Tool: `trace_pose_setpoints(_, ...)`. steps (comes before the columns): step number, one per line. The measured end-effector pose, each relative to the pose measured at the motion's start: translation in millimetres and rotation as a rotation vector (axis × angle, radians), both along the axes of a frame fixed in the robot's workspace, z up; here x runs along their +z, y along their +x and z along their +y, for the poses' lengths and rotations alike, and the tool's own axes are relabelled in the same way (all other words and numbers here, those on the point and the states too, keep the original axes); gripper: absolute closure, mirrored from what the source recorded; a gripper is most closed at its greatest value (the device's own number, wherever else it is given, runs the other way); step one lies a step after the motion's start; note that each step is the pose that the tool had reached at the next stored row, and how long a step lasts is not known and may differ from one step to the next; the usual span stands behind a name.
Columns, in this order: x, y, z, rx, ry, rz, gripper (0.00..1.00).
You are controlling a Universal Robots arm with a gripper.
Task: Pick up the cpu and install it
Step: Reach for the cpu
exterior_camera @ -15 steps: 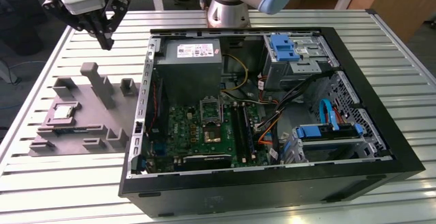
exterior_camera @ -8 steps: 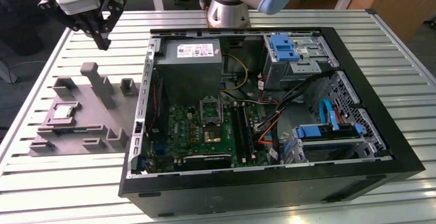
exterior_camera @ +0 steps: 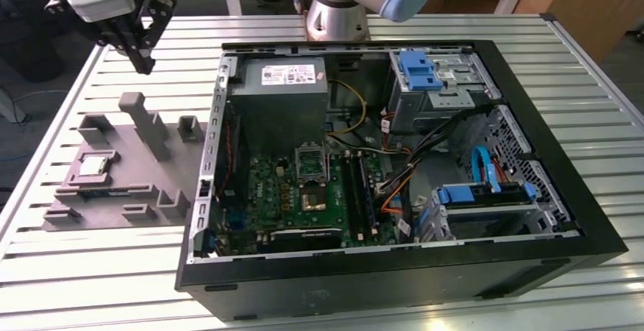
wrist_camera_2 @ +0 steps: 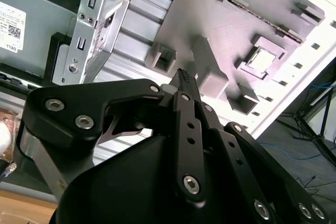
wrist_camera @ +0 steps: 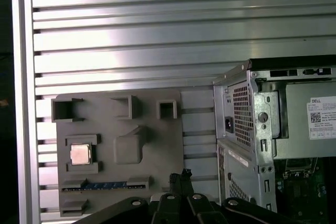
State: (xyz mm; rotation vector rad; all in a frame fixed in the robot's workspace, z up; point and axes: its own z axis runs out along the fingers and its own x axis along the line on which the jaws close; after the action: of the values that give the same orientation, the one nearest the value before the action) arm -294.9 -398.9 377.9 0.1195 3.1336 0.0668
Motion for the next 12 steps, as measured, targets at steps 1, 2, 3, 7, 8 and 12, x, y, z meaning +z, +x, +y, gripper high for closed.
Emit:
trace_pose_setpoints(1,0.0,-1.1,0.0,0.000,0.0000,0.0000,0.89)
trace_pose_setpoints(2,-0.1,-2.4,0.0,0.000,0.0000,-0.0001,0.89)
trace_pose_setpoints(3,-0.1,-3.6,0.0,0.000,0.0001,-0.0001,0.89)
trace_pose_setpoints(7,-0.2,-8.0,0.0,0.000,0.0001,-0.0001,0.89)
trace_pose_setpoints(8,-0.3,-8.5,0.0,0.000,0.0001,-0.0001,0.89)
trace_pose_setpoints(12,-0.3,-9.4,0.0,0.000,0.0000,0.0000,0.89)
